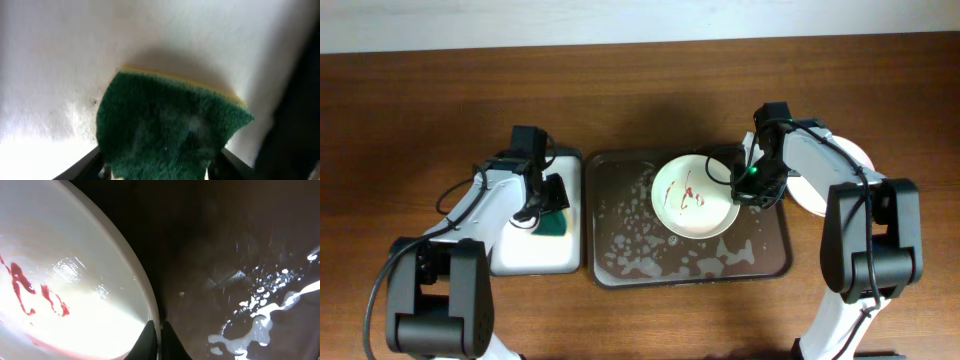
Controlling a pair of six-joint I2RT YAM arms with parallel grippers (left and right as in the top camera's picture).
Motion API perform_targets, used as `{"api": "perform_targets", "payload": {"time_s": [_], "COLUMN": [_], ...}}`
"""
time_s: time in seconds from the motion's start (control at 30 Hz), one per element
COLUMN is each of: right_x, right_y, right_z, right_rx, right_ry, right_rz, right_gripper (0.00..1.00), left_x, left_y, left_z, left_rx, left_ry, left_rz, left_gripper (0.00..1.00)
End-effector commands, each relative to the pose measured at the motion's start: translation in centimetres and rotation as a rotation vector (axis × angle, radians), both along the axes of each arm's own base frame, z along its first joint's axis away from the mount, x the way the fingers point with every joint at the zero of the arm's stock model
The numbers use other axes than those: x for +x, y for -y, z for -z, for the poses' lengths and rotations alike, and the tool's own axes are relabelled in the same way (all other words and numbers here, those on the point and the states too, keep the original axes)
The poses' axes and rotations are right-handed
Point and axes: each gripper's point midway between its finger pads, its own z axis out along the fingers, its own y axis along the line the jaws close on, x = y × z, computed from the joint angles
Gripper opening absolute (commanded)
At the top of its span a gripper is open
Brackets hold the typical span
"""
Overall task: Clean dirty plates on tray and stack at the side
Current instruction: 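Grasp the last plate's rim with the right gripper and pull it forward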
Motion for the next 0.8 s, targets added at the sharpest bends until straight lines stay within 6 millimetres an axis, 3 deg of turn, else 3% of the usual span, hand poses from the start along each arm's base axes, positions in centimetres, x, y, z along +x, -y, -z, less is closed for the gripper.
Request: {"api": "perform_targets", "payload": {"time_s": [0.0, 0.27, 0.6, 0.67, 0.77], "right_x": [-0.6, -0.8, -1.0, -1.1, -1.1], "right_y": [-0.2, -0.2, -0.2, -0.2, -0.2], "right_z": [0.8, 0.7, 0.7, 0.7, 0.7], "right_rx": [-0.009, -0.009, -0.01, -0.01, -0.01], "right_ry": [-0.036, -0.045, -0.052, -0.054, -0.054], "right_rz": [-0.009, -0.009, -0.009, -0.009, -0.009], "right_gripper": [0.04, 0.04, 0.04, 0.04, 0.04], "left_x": [1.3, 1.8, 4.3, 4.4, 4.5], "left_y": [-0.3, -0.3, -0.6, -0.6, -0.9], "left_z": [-0.6, -0.5, 1.0, 1.0, 0.9], "left_rx": [0.005, 0.008, 0.029, 0.033, 0.046], "left_ry": [0.065, 0.084, 0.148, 0.154, 0.159], "left_rz": [-0.006, -0.007, -0.015, -0.017, -0.021], "left_gripper": [0.56, 0.65, 0.64, 0.59, 0.15]}}
